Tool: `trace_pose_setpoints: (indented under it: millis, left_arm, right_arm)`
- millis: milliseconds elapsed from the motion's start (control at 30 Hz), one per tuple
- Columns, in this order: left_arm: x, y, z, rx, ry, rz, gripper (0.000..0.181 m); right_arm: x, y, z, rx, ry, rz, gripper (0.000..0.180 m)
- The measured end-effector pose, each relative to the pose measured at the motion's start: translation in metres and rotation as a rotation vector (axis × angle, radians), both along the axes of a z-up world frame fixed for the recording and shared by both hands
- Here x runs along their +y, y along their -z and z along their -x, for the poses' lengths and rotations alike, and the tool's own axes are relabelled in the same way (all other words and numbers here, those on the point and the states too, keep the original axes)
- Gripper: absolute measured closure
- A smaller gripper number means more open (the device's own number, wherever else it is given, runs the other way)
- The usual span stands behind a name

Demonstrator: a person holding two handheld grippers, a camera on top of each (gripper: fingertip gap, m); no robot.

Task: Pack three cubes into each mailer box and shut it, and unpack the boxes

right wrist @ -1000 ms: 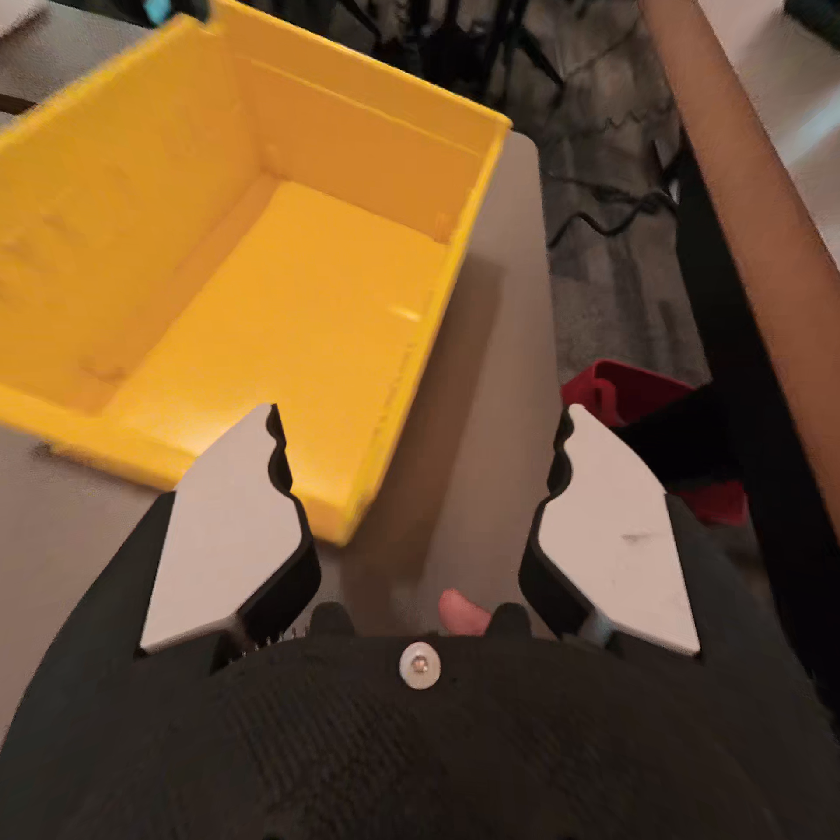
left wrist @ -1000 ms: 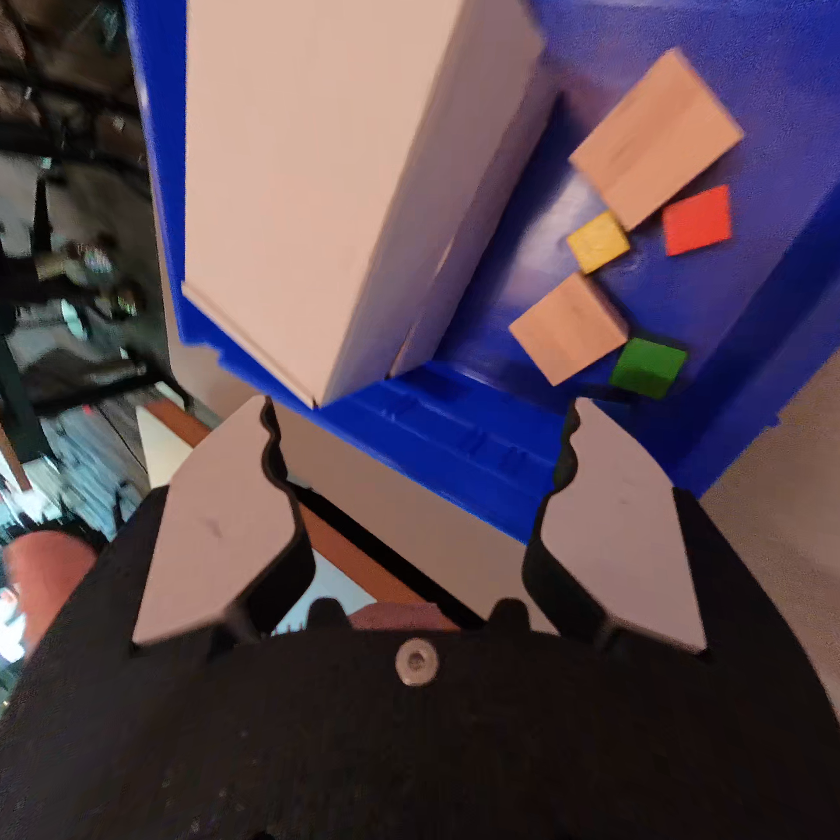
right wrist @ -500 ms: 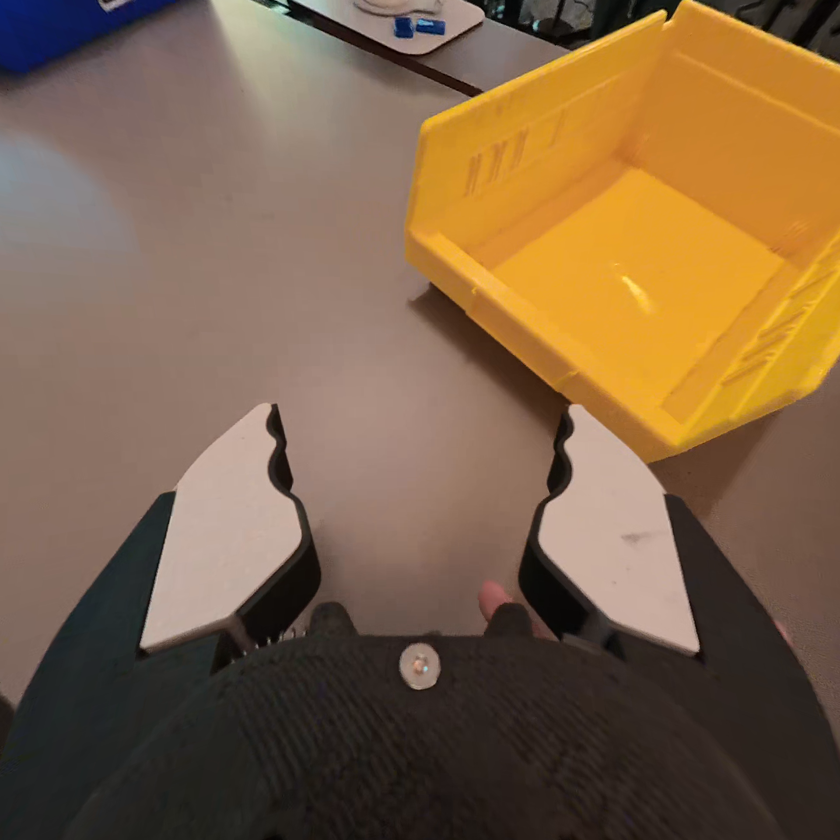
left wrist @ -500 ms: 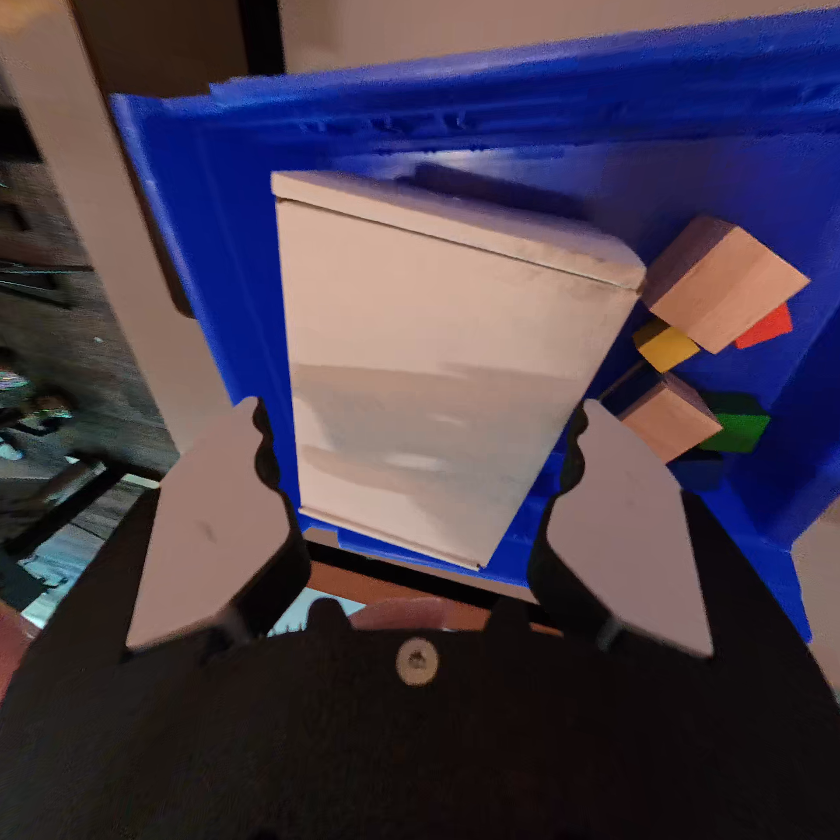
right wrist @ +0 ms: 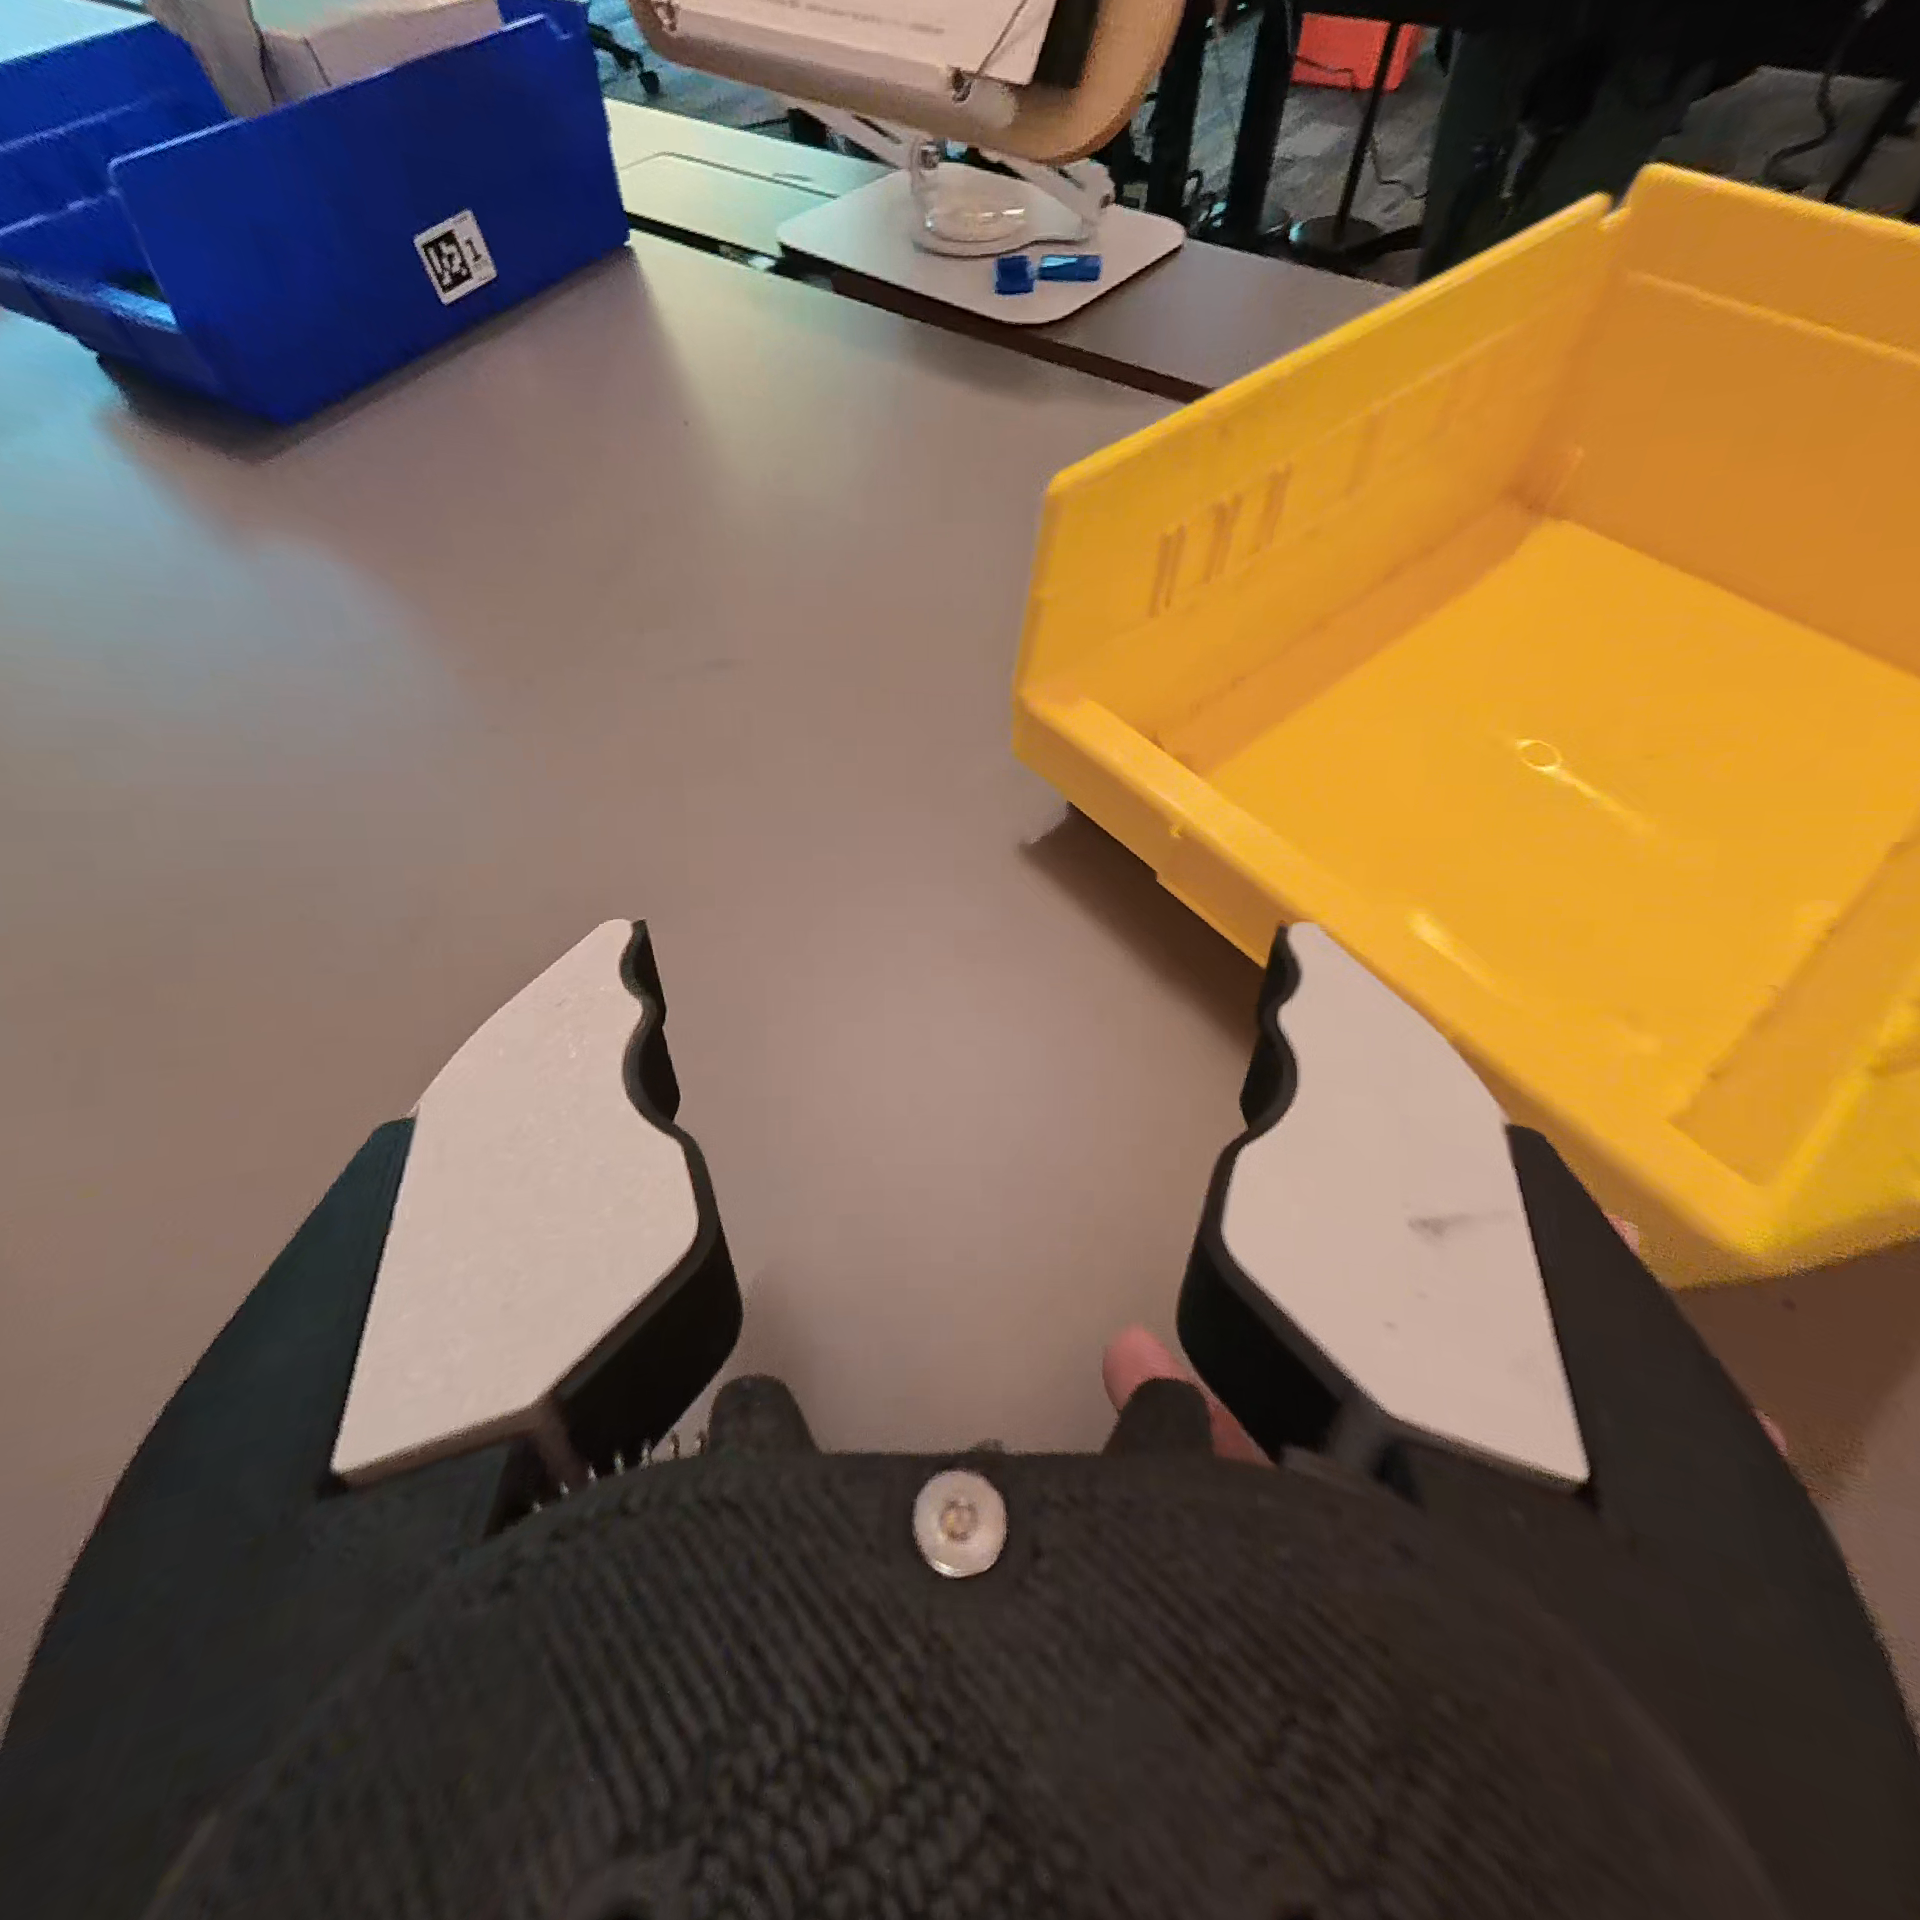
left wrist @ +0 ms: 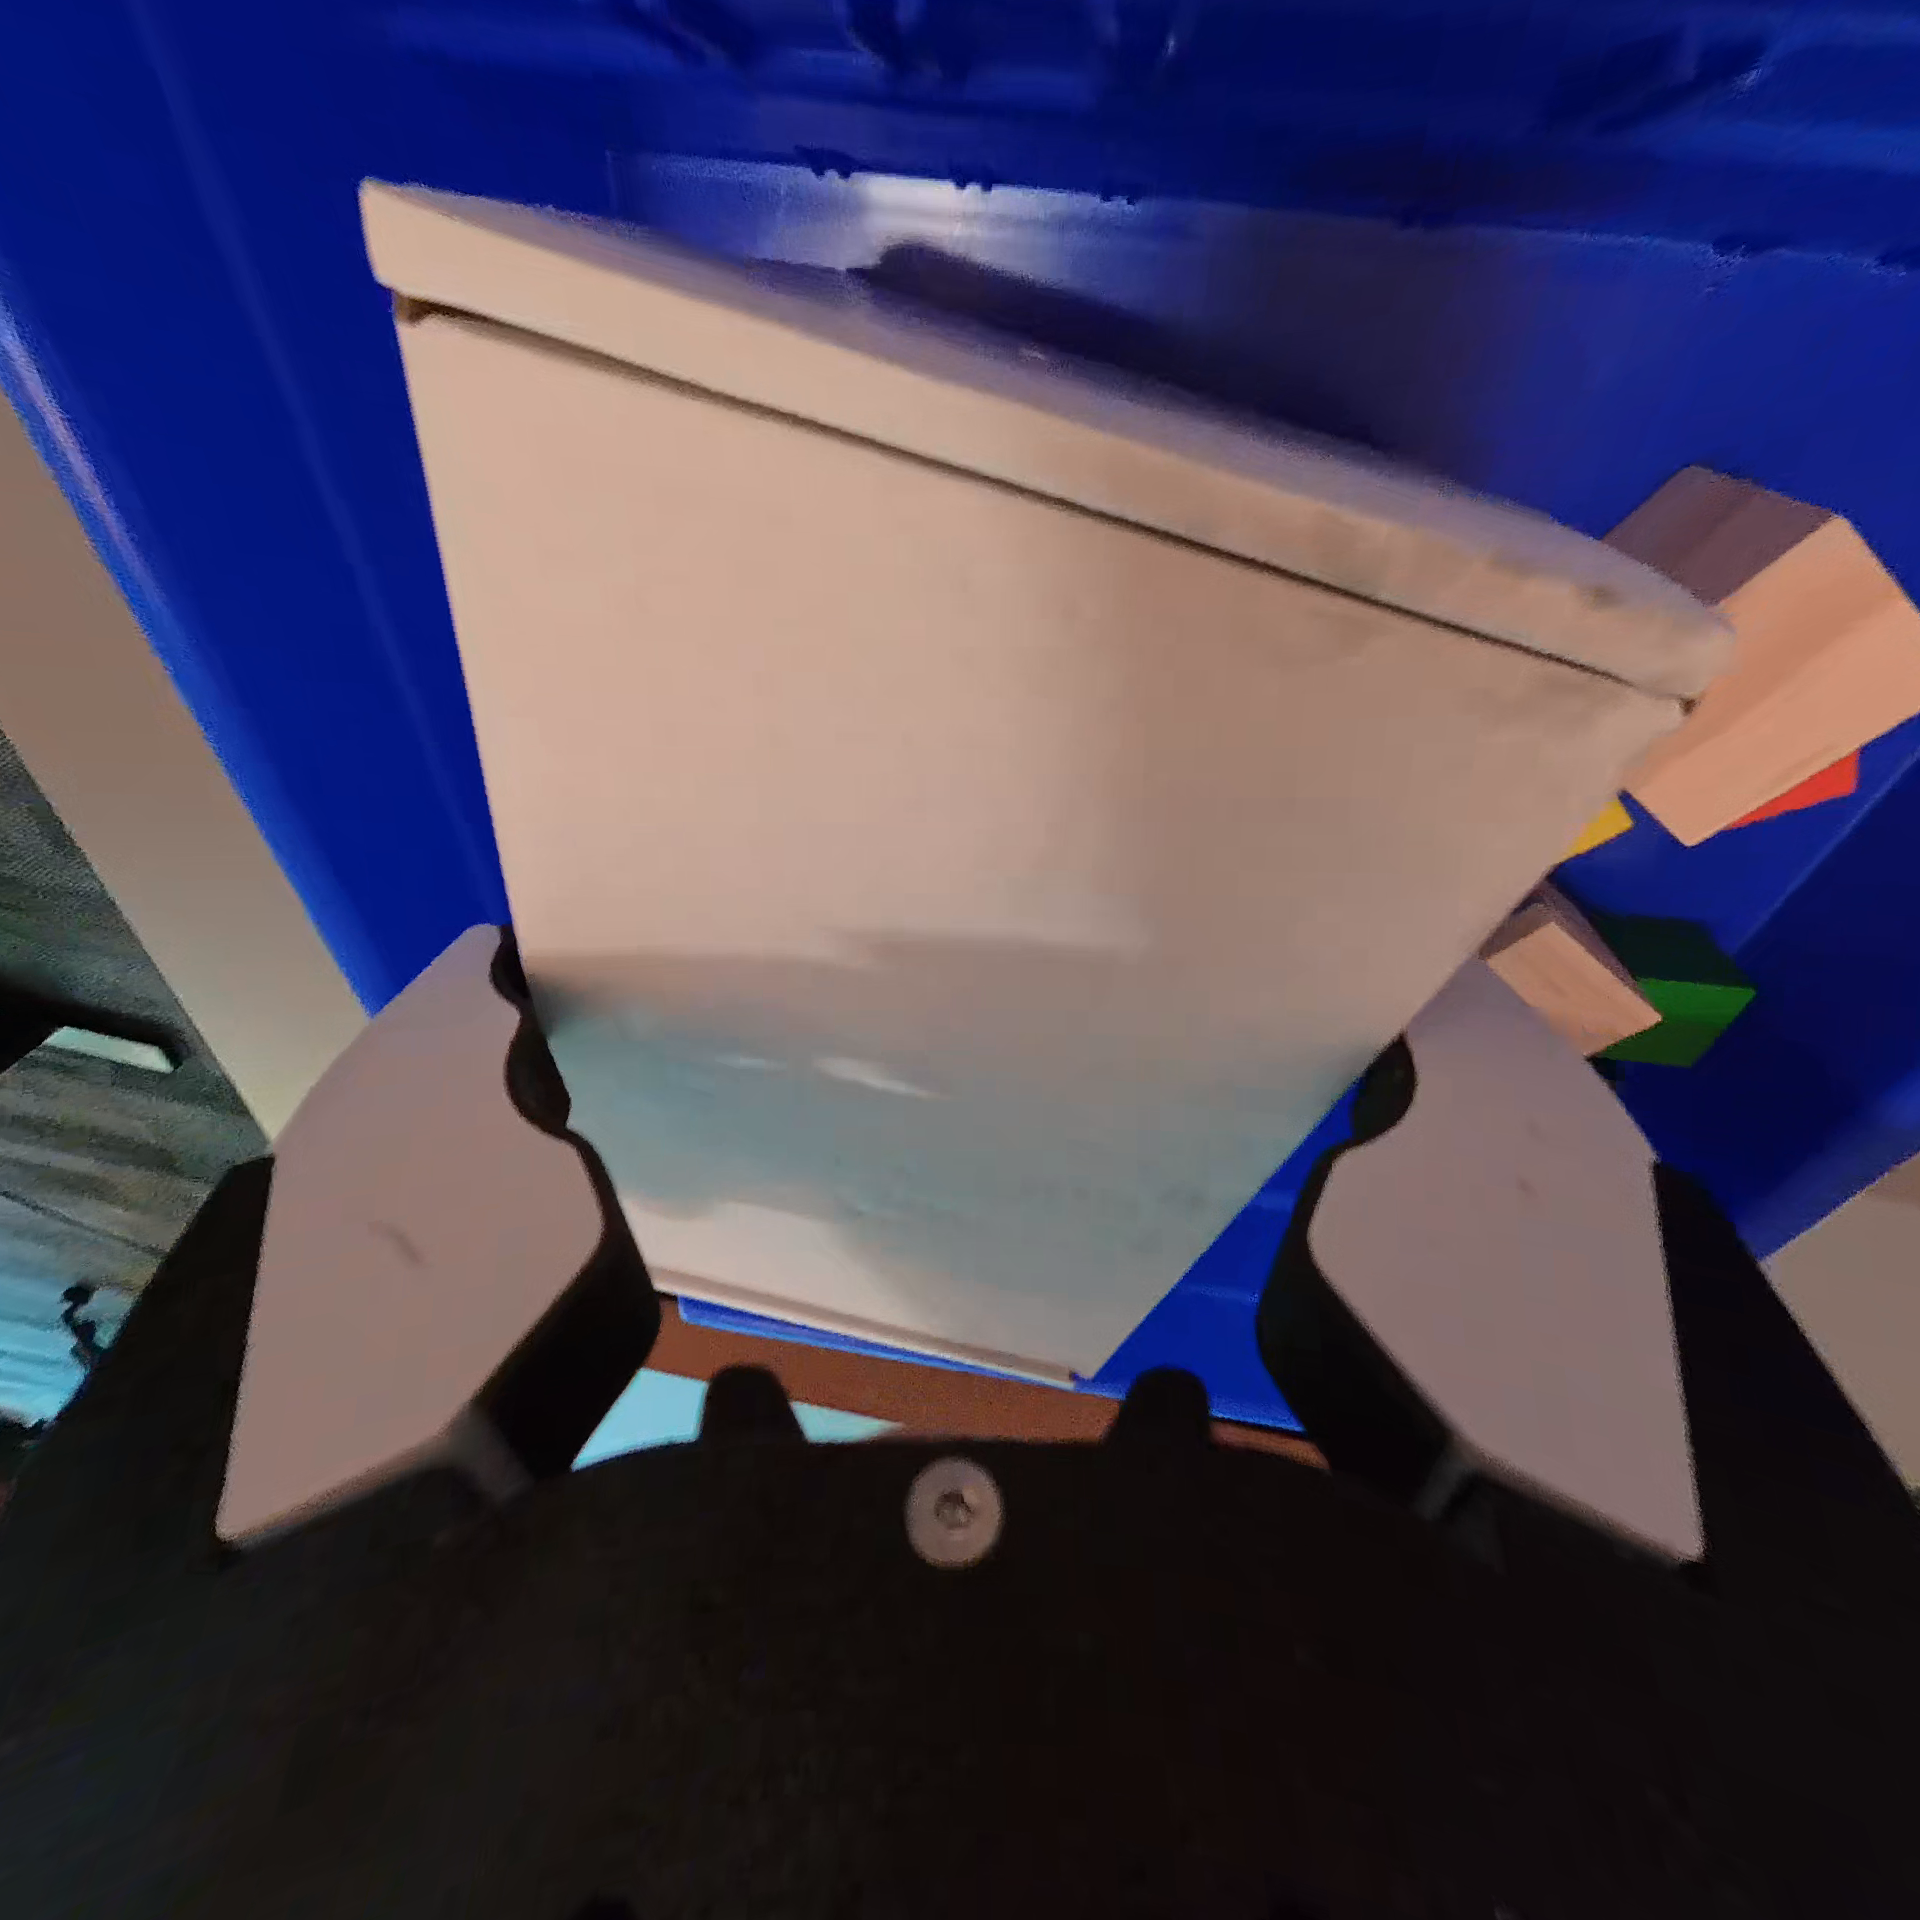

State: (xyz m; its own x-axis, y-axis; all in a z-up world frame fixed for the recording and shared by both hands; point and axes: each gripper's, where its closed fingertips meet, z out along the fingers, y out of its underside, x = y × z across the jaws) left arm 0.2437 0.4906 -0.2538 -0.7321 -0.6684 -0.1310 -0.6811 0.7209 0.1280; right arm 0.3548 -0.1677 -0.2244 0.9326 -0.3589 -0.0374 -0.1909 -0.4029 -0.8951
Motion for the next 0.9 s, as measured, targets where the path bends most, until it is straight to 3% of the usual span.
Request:
trace_pose_setpoints:
  millis: [200,367,467,567,700,900]
  left_arm:
    - [-0.003,-0.025,0.006,-0.060,-0.008,-0.078,0.035]
    - [-0.043,-0.076,0.024,-0.115,-0.078,-0.078,0.035]
    - [-0.104,-0.097,0.036,-0.156,-0.146,-0.056,0.035]
    - [-0.199,-0.092,0.055,-0.165,-0.115,0.048,0.035]
    - [-0.312,-0.048,0.090,-0.097,-0.039,0.109,0.035]
    - [-0.417,0.026,0.106,-0.097,-0.016,0.077,0.035]
  right_arm:
    - [0.023,-0.006,-0.001,-0.035,0.023,0.056,0.077]
    - [0.043,-0.020,0.021,-0.104,-0.041,0.032,0.083]
    - [0.052,-0.024,0.025,-0.134,-0.032,0.050,0.088]
    - [0.068,-0.040,0.025,-0.167,0.022,-0.012,0.091]
    - [0.095,-0.051,0.045,-0.111,-0.025,-0.091,0.096]
    - [0.113,-0.023,0.075,0.053,-0.122,0.053,0.094]
